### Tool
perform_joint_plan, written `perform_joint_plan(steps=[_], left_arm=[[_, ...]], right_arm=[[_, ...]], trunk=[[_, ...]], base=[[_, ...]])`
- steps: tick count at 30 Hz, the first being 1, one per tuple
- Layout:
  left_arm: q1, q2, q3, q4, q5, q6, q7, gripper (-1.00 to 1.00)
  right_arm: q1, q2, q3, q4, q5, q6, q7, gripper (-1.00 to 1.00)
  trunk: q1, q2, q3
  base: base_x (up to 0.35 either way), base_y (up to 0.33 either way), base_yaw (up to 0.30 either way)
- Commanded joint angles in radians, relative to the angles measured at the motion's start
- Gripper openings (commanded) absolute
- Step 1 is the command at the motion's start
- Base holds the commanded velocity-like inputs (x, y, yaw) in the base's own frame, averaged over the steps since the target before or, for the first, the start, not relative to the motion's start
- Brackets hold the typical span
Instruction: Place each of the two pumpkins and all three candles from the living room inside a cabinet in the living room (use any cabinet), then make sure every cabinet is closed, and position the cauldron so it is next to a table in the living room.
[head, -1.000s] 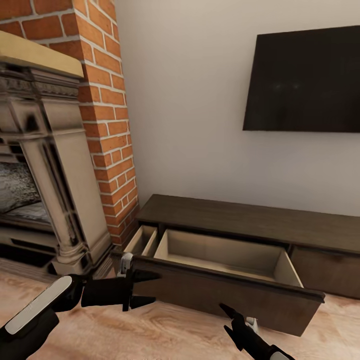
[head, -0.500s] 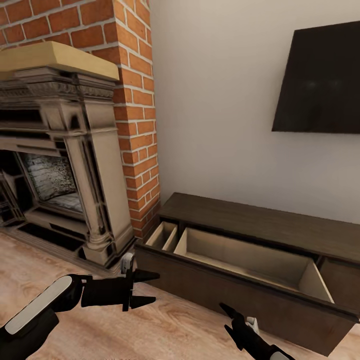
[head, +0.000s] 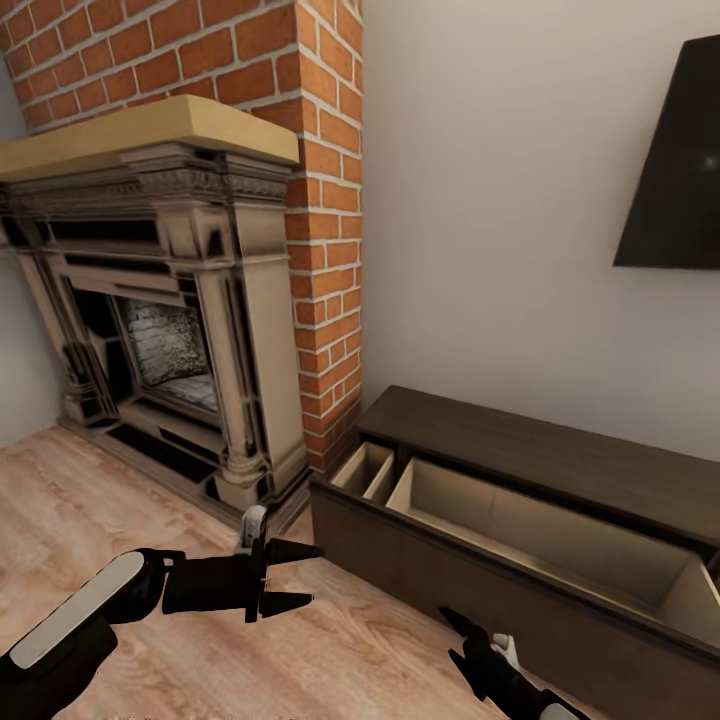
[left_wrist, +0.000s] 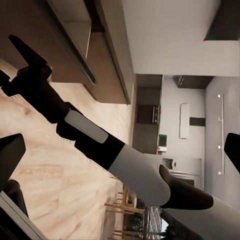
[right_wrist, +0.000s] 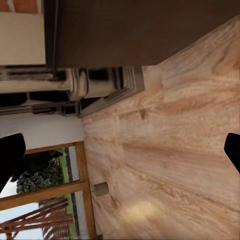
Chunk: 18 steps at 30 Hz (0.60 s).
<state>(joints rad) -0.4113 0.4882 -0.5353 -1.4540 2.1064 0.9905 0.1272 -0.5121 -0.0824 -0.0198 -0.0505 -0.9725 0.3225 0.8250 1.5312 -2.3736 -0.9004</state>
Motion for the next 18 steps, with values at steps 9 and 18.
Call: perform_joint_plan(steps=[9, 18], left_arm=[[-0.001, 0.000, -0.002, 0.000, 0.011, 0.000, 0.009, 1.00], [-0.001, 0.000, -0.002, 0.000, 0.011, 0.000, 0.008, 1.00]], right_arm=[[0.000, 0.000, -0.002, 0.000, -0.005, -0.002, 0.002, 1.00], [0.000, 0.000, -0.002, 0.000, -0.005, -0.003, 0.001, 1.00]], trunk=[[0.000, 0.000, -0.001], [0.000, 0.000, -0.001]], base=[[0.000, 0.000, 0.292], [0.000, 0.000, 0.292]])
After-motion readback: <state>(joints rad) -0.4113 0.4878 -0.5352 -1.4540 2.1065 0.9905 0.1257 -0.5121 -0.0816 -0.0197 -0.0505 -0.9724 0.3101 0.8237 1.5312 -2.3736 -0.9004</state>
